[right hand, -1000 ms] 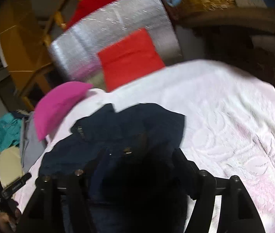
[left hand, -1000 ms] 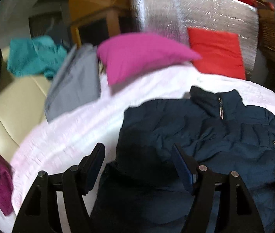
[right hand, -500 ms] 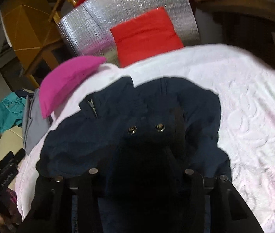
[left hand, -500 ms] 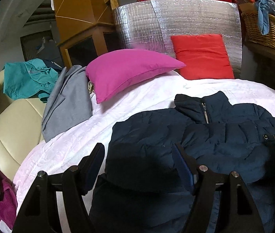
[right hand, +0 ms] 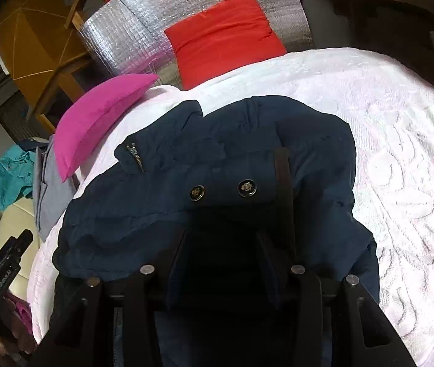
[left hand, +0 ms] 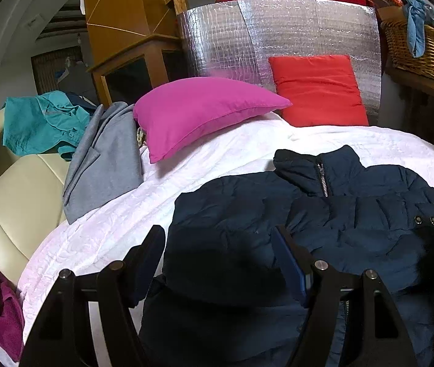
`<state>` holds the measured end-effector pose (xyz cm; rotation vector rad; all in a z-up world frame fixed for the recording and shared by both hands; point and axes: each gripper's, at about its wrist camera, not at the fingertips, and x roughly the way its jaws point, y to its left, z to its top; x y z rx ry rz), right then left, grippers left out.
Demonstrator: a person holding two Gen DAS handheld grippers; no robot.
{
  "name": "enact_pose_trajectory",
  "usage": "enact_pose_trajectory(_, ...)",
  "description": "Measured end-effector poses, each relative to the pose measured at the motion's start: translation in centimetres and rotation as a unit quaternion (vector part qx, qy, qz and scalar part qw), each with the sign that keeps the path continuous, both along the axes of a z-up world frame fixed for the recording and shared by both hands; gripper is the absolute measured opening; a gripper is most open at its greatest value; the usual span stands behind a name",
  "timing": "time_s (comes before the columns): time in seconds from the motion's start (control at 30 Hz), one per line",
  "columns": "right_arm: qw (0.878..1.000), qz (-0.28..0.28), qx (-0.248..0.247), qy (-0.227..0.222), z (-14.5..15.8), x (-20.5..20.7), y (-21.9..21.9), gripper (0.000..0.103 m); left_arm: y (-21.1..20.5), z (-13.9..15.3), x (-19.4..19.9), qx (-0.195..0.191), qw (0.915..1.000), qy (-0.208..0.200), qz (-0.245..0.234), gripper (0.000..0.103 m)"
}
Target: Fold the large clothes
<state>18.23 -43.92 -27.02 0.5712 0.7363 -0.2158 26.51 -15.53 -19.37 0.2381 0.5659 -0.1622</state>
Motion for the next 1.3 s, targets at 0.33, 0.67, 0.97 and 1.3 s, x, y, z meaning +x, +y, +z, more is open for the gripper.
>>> enact_pose_trajectory(0.33,1.0,0.004,-0.005,0.008,0.0,0.3,0.2,0.049,0.2,0.1,0.1,-0.007,1.0,0.0,0.001,0.073)
enact_pose_trajectory(0.67,0.999,0.022,-0.026,0.022,0.1,0.8,0.9,0.052,0.2,-0.1,0.2,-0.008,1.0,0.004,0.0,0.073)
enact_pose_trajectory(0.97,0.996,-0.016,-0.024,-0.085,4.1,-3.3,-2.8,0.063,3.4,-2.3,5.2,-0.078,0.9917,0.101,0.02,0.073)
enact_pose_trajectory(1.3,0.993,-0.058,0.088,-0.056,0.6,-4.0,-9.6,0.075,8.2,-7.1,10.7,-0.205,0.9507,0.225,0.059,0.076)
